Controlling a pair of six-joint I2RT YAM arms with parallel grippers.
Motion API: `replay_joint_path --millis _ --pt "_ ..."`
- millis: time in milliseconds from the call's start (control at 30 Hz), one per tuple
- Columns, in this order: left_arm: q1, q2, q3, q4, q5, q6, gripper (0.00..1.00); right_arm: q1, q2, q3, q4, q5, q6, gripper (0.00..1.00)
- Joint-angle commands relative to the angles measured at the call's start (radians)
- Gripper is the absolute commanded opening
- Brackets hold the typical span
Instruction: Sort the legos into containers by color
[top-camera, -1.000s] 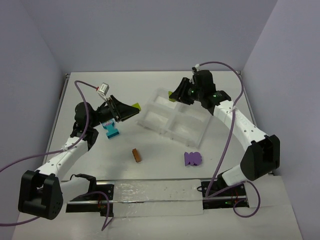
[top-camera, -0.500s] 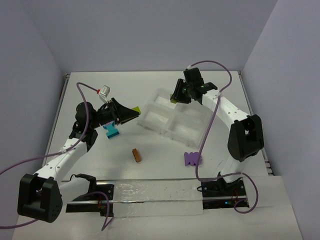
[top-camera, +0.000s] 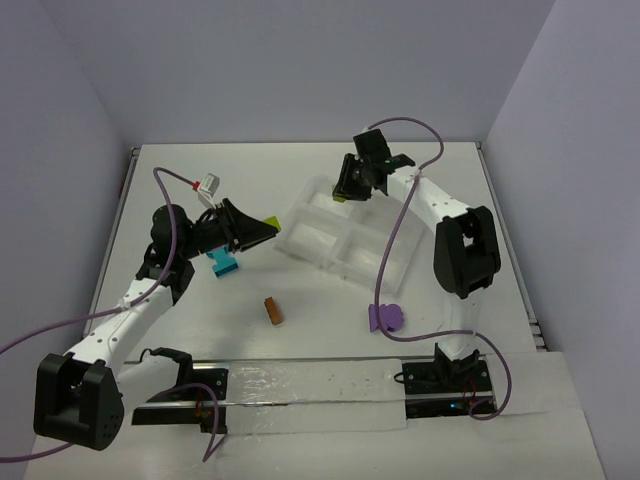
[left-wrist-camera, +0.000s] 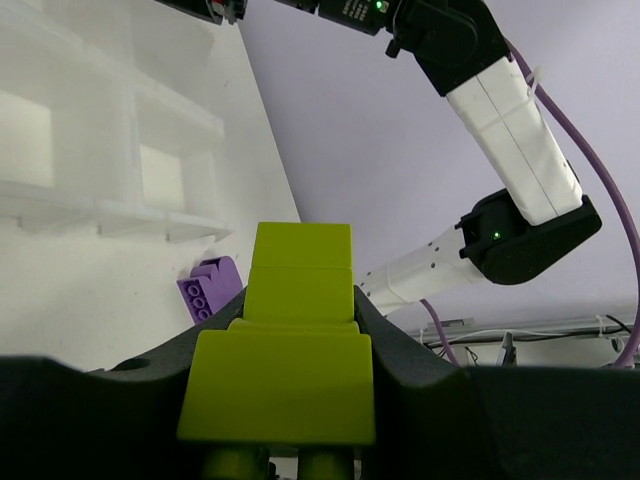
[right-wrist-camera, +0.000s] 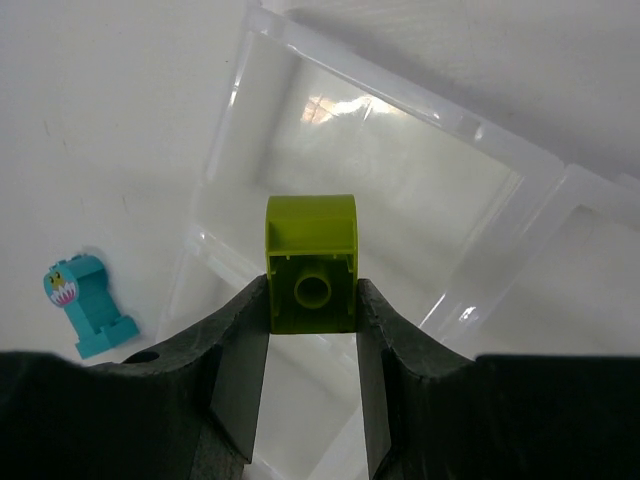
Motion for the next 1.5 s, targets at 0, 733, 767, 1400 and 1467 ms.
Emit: replay_joint_path --millis 0,733,767,1400,1467 --pt "0.005 -0.031 0.048 -0.021 -0.011 0.033 0.00 0.012 0.042 0.097 -0.003 0.007 -0.011 0.13" --pt "0.008 0.016 0.175 -0.244 -0.012 0.196 0.00 0.039 0.023 0.233 -0.089 0.024 -0.044 0.83" --pt "0.008 0.022 0.186 -0.249 -0.005 0.205 0.00 0.039 -0.033 0.205 -0.078 0.027 -0.046 0.83" --pt "0.004 0.207 0.246 0.053 0.393 0.124 0.00 0.078 -0.753 -0.503 0.338 -0.496 -0.390 0.82" --pt "0.004 0.214 0.280 -0.039 0.397 0.187 0.00 0.098 -0.856 -0.670 0.536 -0.446 -0.509 0.81"
